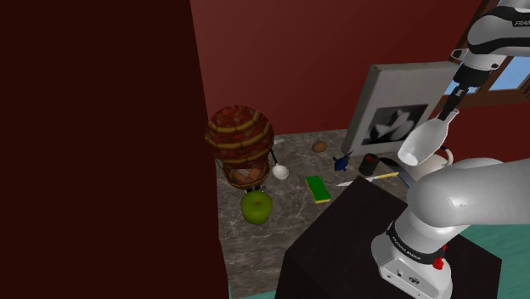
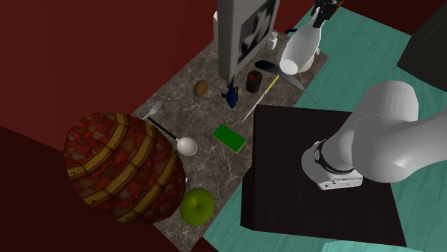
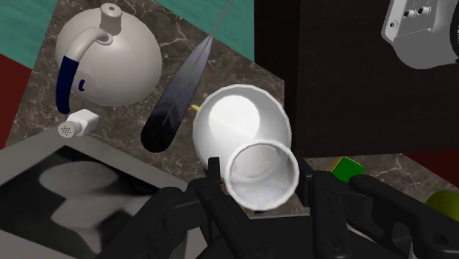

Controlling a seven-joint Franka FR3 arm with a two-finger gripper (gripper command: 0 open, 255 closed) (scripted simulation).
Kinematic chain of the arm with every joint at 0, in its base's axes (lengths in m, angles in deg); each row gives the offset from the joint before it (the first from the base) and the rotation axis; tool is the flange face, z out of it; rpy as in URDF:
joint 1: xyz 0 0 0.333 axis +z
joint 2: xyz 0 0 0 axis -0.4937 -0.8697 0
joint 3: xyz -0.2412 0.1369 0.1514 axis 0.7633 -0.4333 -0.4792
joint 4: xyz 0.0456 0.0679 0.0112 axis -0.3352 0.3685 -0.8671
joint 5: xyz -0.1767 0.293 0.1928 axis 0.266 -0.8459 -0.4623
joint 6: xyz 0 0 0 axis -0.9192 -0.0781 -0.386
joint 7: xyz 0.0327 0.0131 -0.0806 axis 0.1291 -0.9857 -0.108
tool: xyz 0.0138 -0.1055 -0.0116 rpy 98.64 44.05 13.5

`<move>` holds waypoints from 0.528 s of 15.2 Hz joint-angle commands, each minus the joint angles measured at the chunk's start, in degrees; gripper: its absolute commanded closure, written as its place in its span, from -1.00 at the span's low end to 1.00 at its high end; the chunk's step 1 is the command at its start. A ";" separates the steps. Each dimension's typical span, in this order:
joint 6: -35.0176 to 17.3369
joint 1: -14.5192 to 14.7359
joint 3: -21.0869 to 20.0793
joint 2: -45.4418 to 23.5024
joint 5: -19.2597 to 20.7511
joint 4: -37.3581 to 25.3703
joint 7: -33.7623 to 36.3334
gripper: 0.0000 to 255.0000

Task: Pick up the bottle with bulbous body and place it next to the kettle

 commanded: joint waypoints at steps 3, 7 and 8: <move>-3.13 -0.17 1.41 -0.32 1.00 2.66 0.20 1.00; -6.29 -0.17 2.99 -1.02 1.96 5.02 0.36 1.00; -7.10 -0.15 3.41 -1.23 2.20 5.59 0.40 1.00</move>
